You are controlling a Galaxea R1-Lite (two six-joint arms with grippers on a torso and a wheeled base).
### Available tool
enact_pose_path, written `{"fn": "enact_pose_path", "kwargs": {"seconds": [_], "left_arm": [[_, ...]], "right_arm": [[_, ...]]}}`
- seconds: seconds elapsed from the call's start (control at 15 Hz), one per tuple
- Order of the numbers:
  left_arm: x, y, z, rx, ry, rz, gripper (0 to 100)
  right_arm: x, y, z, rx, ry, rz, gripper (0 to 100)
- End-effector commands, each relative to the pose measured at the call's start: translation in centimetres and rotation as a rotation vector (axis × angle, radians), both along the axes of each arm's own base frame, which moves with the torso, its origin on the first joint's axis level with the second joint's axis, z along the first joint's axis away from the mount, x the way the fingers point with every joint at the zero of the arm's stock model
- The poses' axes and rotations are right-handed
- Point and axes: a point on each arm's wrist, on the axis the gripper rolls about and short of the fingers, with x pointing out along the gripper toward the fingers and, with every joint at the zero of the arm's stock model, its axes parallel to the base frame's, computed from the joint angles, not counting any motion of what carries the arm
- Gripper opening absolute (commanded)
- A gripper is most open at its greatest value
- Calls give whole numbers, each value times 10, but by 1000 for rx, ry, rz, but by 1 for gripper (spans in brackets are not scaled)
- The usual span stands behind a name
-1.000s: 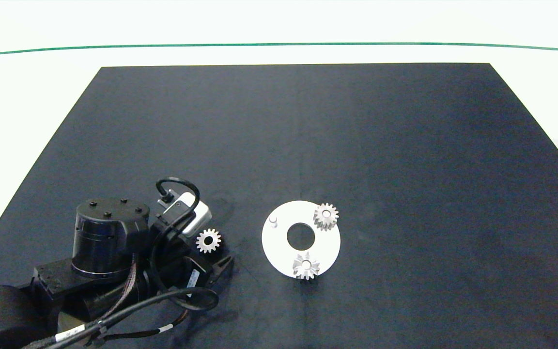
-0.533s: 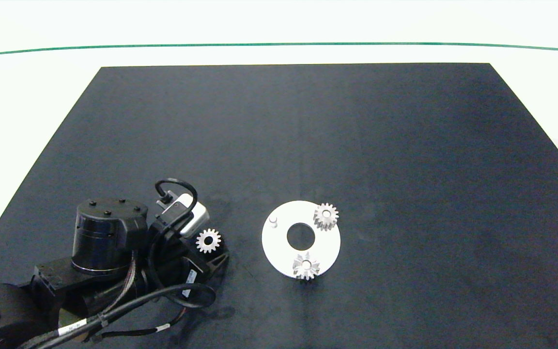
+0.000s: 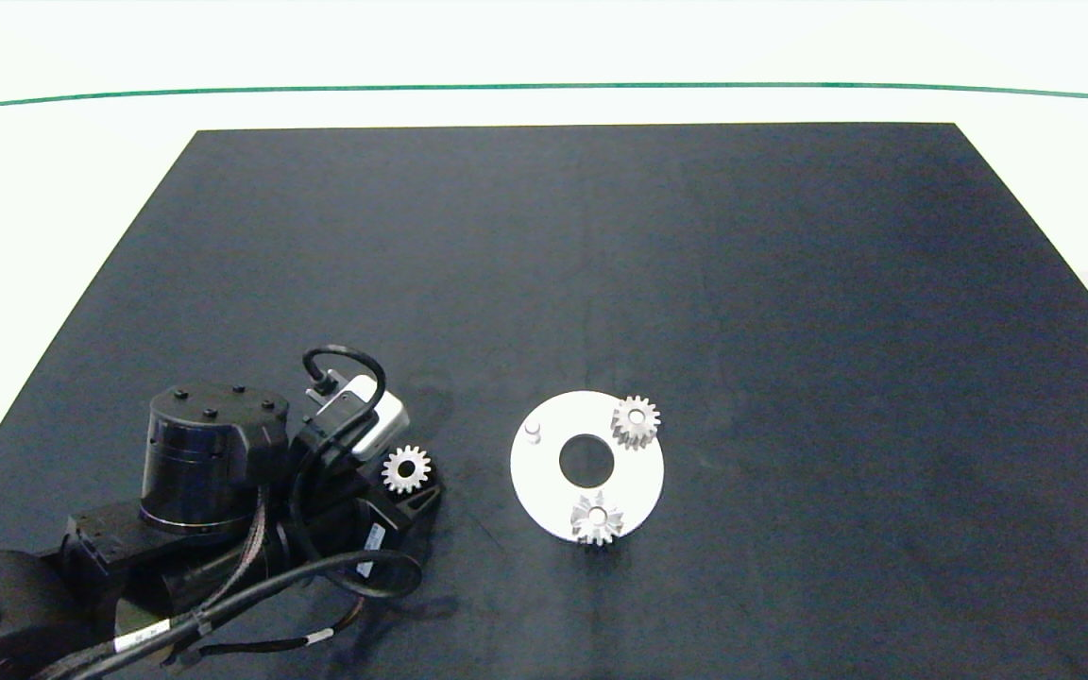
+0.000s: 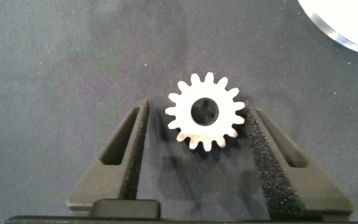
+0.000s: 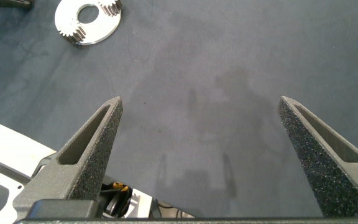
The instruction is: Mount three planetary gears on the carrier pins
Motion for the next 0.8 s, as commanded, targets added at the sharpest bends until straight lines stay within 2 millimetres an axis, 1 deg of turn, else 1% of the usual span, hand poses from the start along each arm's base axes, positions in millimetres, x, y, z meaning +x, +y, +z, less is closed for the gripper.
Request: {"fn": "enact_pose_path", "kwargs": {"seconds": [0.07, 0.4, 0.67, 0.8], "left_arm": [[0, 0, 1, -2, -7, 1, 53], [1, 0, 2, -11, -16, 0, 44], [-1, 1, 0, -6, -10, 1, 35], [-1, 1, 0, -6, -9, 1, 32]], "right_arm": [[0, 0, 0, -2, 0, 0, 100], [0, 0, 0, -2, 2, 1, 100], [0, 0, 0, -1, 1, 3, 100], [0, 0, -6, -8, 12, 3, 100]]}}
